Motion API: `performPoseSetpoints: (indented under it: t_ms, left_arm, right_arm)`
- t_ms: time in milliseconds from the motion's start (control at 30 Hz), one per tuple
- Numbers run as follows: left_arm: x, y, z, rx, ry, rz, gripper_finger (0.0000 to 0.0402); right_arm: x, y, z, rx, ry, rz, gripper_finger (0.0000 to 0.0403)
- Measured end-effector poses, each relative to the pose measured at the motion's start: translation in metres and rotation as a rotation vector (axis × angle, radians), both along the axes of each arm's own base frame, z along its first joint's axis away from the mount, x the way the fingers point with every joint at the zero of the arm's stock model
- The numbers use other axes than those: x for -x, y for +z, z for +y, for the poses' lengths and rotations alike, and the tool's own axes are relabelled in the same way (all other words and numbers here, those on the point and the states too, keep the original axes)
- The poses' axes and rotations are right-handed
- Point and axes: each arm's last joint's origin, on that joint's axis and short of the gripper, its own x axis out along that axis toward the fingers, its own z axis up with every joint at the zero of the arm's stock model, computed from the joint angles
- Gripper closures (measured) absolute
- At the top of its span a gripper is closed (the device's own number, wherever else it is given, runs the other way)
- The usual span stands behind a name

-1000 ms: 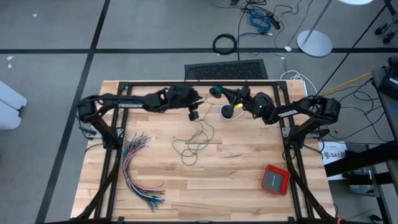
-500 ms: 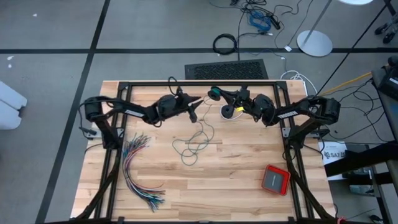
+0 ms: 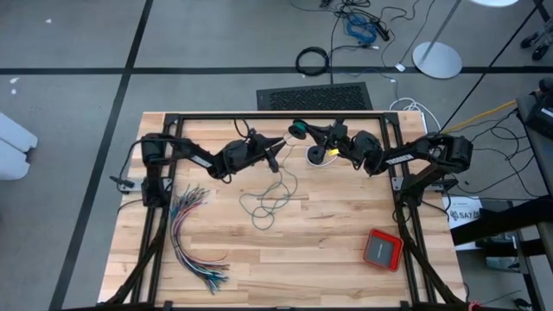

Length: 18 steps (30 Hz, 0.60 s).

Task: Coil cords
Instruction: Coil the green wire onto the spool

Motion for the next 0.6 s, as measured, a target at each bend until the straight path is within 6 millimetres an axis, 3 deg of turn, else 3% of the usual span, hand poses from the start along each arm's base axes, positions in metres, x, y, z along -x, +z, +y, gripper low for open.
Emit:
performPoseSetpoints:
  t_ms: [467,600]
  left_arm:
    - [-0.015,-0.003,0.006,0.042,0.017,-0.054,0.0303]
    - [-0.021,-0.003,0.009,0.055,0.023,-0.013,0.0334]
  right_arm:
    - [0.001,0.003,0.0,0.016,-0.001,-0.024,0.0403]
    - [0.001,0.003,0.0,0.017,0.0,-0.031,0.0403]
